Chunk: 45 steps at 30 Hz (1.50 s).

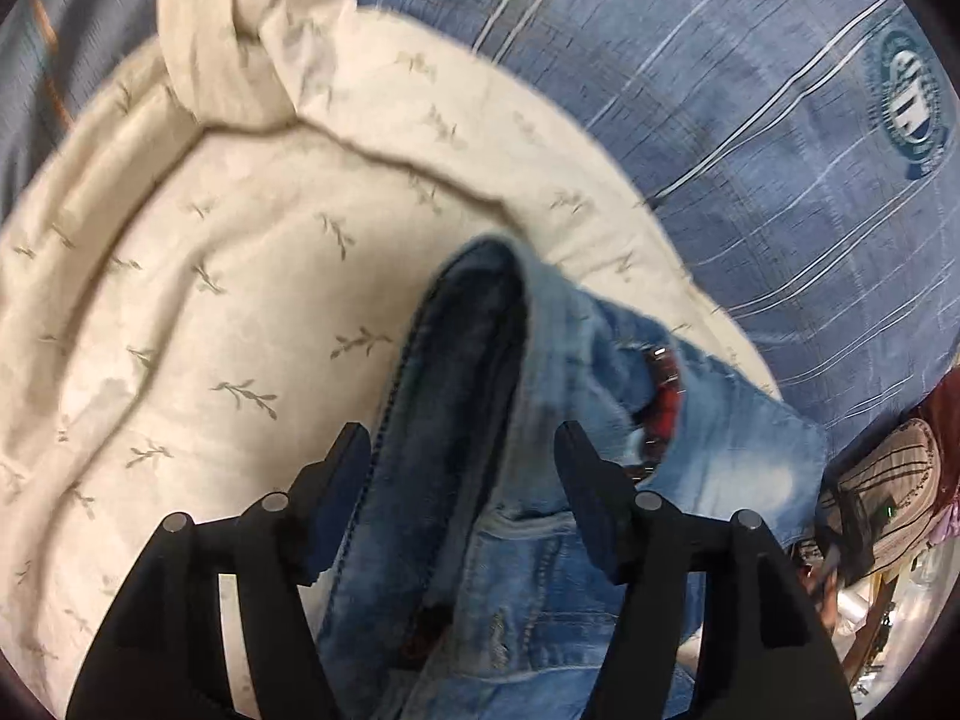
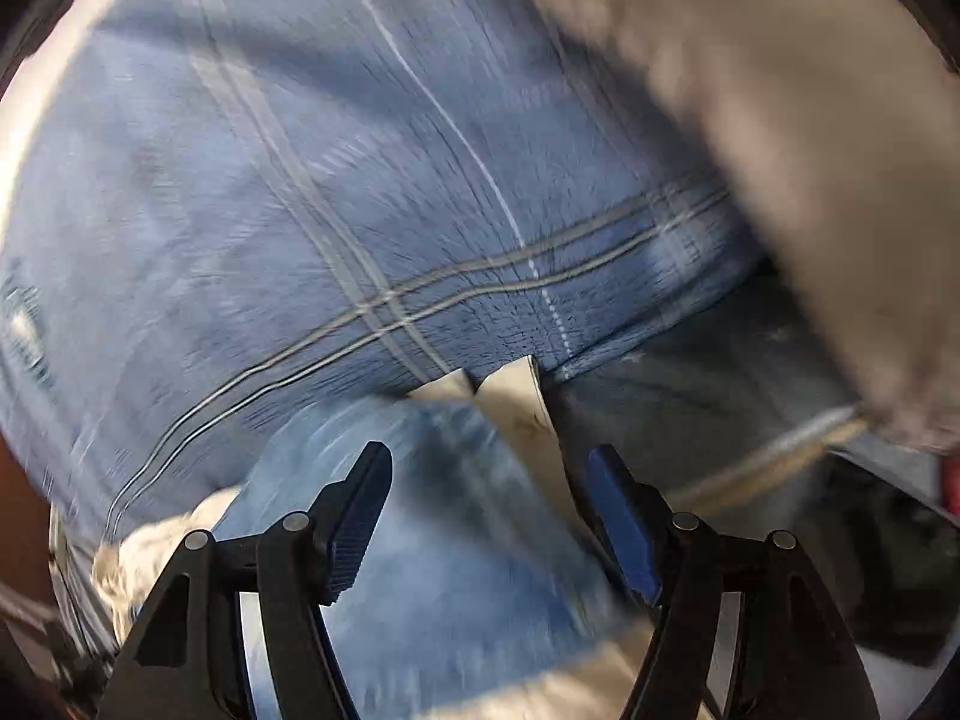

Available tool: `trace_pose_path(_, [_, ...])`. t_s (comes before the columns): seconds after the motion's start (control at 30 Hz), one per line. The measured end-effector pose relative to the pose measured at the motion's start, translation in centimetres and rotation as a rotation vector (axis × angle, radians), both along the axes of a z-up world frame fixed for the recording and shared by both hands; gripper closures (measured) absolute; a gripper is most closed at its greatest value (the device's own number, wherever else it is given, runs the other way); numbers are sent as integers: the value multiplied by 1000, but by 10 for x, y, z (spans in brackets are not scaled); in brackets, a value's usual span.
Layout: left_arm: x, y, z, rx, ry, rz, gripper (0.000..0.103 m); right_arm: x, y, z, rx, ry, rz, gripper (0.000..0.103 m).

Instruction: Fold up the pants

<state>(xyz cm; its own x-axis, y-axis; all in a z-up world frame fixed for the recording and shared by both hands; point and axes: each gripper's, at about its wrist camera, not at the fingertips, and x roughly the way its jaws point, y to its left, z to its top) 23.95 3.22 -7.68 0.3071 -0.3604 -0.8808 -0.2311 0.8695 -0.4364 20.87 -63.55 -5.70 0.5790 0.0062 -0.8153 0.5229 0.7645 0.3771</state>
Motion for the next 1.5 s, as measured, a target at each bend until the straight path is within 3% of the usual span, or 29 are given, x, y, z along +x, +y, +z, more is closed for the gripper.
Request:
trace_pose_path(0.03, [3, -2, -3, 10, 5, -8, 40, 8, 5, -3, 32, -18, 56, 75])
trace_pose_path(0.07, [4, -5, -3, 19, 1, -14, 40, 12, 13, 1, 18, -28, 104, 88])
trace_pose_path(0.13, [6, -10, -2, 31, -17, -26, 40, -4, 42, 43, -155, -192, 209, 88])
trace_pose_path(0.2, [8, -16, -2, 49, -35, -39, 40, -29, 50, 68, -292, -289, 179, 88])
trace_pose_path(0.23, [8, -19, -3, 69, -41, -41, 40, -32, 51, 68, -358, -255, 164, 87])
trace_pose_path(0.27, [9, -22, -5, 85, -41, -41, 40, -27, 48, 56, -385, -166, 171, 85])
trace_pose_path(0.3, [11, -24, -8, 106, -39, -37, 40, -14, 37, 25, -368, 37, 177, 80])
trace_pose_path(0.37, [9, -28, -8, 139, -57, -36, 39, -10, 23, -14, -357, 275, 137, 79])
trace_pose_path(0.4, [6, -28, -6, 144, -59, -46, 39, -17, 18, -12, -324, 242, 125, 78])
trace_pose_path(0.47, [4, -24, -2, 133, -51, -61, 39, -34, 10, 6, -248, 88, 92, 73])
trace_pose_path(0.5, [4, -20, 4, 130, -54, -58, 39, -44, 3, 20, -190, -24, 72, 55])
trace_pose_path(0.53, [5, -13, 9, 125, -63, -43, 39, -48, 1, 28, -179, -65, 62, 35])
trace_pose_path(0.57, [8, -7, 14, 107, -69, -19, 39, -47, 0, 32, -190, -74, 56, 31])
trace_pose_path(0.67, [19, 3, 23, 22, -73, 21, 39, -27, 3, 35, -226, -30, 90, 31])
trace_pose_path(0.83, [32, -17, 9, 4, 3, -38, 37, 2, -3, 18, -164, 5, 98, 31])
trace_pose_path(1.0, [41, -29, -4, -30, -3, -41, 36, 27, 0, -10, -152, 49, 118, 31])
trace_pose_path(1.07, [54, -34, -13, -40, 25, -17, 37, 36, 10, -19, -176, 68, 144, 51])
trace_pose_path(1.1, [57, -37, -14, -26, 26, -13, 41, 36, 16, -17, -227, 78, 143, 76])
trace_pose_path(1.13, [59, -42, -8, -8, -8, -22, 75, 34, 19, -14, -253, 73, 140, 91])
trace_pose_path(1.17, [61, -49, -3, -8, -27, -54, 86, 30, 22, -8, -270, 52, 135, 97])
trace_pose_path(1.2, [59, -54, 4, -9, -39, -76, 86, 22, 23, 2, -269, 20, 128, 101])
trace_pose_path(1.33, [31, -68, 45, 108, -196, -120, 87, -19, 33, 50, -285, -91, 100, 101])
trace_pose_path(1.5, [-22, -66, 89, 136, -321, -138, 87, -78, 58, 90, -329, -139, 103, 101])
